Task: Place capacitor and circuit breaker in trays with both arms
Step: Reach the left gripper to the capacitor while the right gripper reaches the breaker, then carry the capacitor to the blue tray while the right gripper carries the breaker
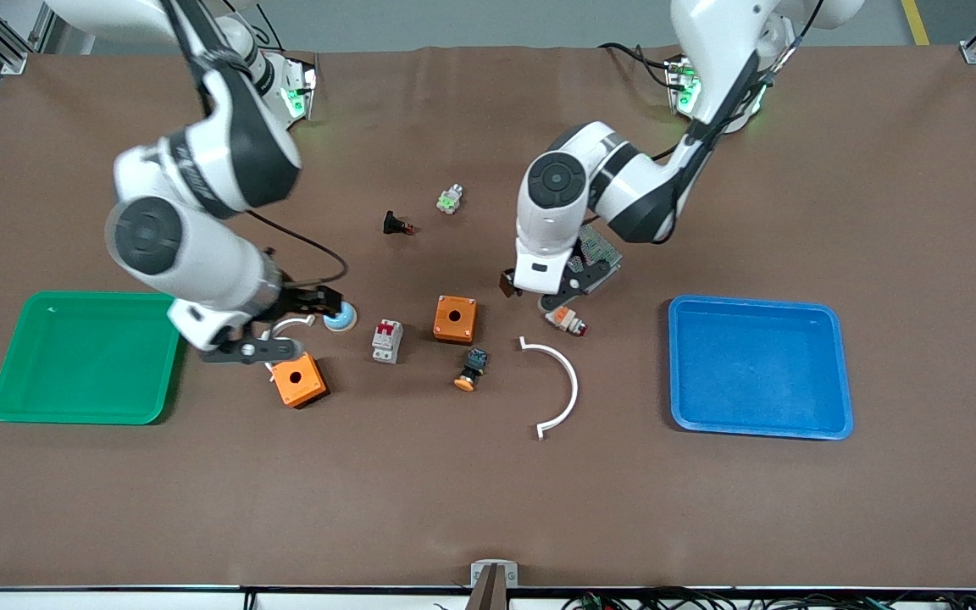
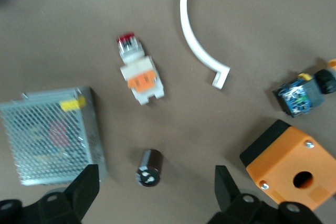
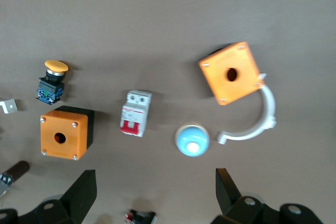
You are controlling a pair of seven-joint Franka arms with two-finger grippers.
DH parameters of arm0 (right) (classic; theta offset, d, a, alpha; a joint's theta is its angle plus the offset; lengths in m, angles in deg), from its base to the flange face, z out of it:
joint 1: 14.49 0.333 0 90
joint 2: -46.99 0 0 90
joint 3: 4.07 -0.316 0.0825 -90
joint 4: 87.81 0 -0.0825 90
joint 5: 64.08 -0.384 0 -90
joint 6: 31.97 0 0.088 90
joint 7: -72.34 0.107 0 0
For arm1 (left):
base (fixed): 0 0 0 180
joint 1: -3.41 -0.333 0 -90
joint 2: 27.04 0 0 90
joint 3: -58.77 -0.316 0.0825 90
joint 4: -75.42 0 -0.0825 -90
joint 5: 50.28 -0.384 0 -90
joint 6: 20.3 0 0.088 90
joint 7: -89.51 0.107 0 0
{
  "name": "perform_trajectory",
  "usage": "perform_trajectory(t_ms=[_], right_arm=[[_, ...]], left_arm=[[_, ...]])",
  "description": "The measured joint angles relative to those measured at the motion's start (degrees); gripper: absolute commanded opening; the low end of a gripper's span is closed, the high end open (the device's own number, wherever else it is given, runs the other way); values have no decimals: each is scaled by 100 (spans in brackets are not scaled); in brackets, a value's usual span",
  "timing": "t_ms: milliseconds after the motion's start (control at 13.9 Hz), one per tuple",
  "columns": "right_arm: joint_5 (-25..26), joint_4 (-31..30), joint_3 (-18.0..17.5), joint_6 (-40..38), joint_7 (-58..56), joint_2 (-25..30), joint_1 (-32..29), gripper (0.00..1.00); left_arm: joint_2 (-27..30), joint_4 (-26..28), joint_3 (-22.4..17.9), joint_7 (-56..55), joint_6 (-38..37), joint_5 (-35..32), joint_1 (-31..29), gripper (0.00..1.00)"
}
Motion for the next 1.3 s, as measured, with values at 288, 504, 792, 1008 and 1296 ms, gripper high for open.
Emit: perform_trajectory(t_ms=[288,504,792,1008,1296], right_arm=[[-2,-224,4,1071,377,-601,292,100],[-1,-271,5,1493,744,-954,555,100],[0,-329,87,1565,777,-1222,588,100],[4,-457,130,1655,777,-1264,583,100],[4,-852,119,2296,776,-1276,591,98]], left_arm=[[-331,370,-3,-495,473,-1,192,82],[-568,427,-2,-792,865,-1,240,70],[-661,470,-2,-865,910,-1,265,16],[-655,453,-5,-908,939,-1,263,0],[-383,253,-164,-830,842,-42,122,0]])
